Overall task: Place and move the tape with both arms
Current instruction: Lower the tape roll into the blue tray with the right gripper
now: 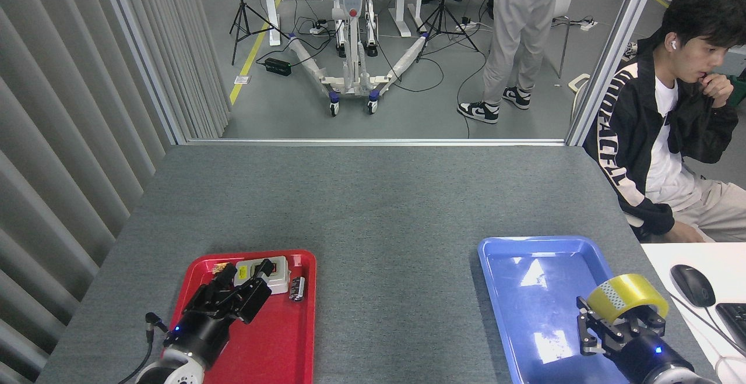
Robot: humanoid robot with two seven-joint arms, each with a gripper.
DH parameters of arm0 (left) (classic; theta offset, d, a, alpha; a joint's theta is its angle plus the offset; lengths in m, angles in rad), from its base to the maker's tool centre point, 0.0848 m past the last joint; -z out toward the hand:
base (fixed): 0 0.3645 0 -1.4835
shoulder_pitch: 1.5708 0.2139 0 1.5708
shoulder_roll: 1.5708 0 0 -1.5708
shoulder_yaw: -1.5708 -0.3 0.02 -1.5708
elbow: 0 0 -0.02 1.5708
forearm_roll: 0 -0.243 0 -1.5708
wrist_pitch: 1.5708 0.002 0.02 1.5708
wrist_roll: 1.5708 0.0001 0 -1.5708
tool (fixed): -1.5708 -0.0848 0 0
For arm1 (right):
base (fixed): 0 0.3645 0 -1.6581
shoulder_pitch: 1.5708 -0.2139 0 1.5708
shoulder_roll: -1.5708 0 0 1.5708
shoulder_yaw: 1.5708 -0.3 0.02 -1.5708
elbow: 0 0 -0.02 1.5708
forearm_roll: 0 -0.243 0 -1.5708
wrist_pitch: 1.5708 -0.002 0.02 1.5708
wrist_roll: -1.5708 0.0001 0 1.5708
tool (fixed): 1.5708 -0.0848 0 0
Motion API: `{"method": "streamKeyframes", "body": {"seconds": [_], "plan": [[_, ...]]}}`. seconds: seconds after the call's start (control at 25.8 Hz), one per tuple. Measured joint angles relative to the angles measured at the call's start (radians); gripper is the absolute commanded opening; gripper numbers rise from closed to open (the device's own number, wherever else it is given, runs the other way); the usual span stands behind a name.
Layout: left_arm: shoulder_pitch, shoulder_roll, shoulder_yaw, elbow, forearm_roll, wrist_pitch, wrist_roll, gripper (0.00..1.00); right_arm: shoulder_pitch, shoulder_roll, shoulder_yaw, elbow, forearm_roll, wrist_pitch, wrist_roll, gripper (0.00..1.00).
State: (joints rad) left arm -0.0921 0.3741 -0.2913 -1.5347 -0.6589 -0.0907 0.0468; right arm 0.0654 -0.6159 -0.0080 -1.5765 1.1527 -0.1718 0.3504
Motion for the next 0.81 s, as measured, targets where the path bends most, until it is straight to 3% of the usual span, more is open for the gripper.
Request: {"method": "streamKeyframes", "body": {"seconds": [0.12,0.31,0.43,0.54,0.66,0.81], "plan": [[0.052,0.012,0.057,-0.047,-0.108,0.043,0.006,0.99,-0.055,-0.024,0.039,0.038,-0.066,0.034,0.080,0.00],[0.177,-0.031,0.196,-0.077,-0.227,0.034,0.022,0.99,-0.159,-0.034,0.153,0.138,-0.160,0.073,0.137,0.01],[0.216,-0.059,0.233,-0.117,-0.443,0.041,0.040,0.99,-0.207,-0.035,0.221,0.181,-0.216,0.116,0.164,0.04],[0.231,-0.106,0.273,-0.109,-0.650,0.189,0.045,0.99,-0.233,-0.034,0.266,0.193,-0.262,0.188,0.212,0.04],[0.236,-0.130,0.289,-0.119,-0.714,0.309,0.047,0.99,-0.242,-0.034,0.290,0.182,-0.297,0.258,0.254,0.03],[0.237,-0.148,0.288,-0.116,-0.694,0.329,0.048,0.99,-0.247,-0.056,0.303,0.171,-0.325,0.306,0.287,0.03]]}}
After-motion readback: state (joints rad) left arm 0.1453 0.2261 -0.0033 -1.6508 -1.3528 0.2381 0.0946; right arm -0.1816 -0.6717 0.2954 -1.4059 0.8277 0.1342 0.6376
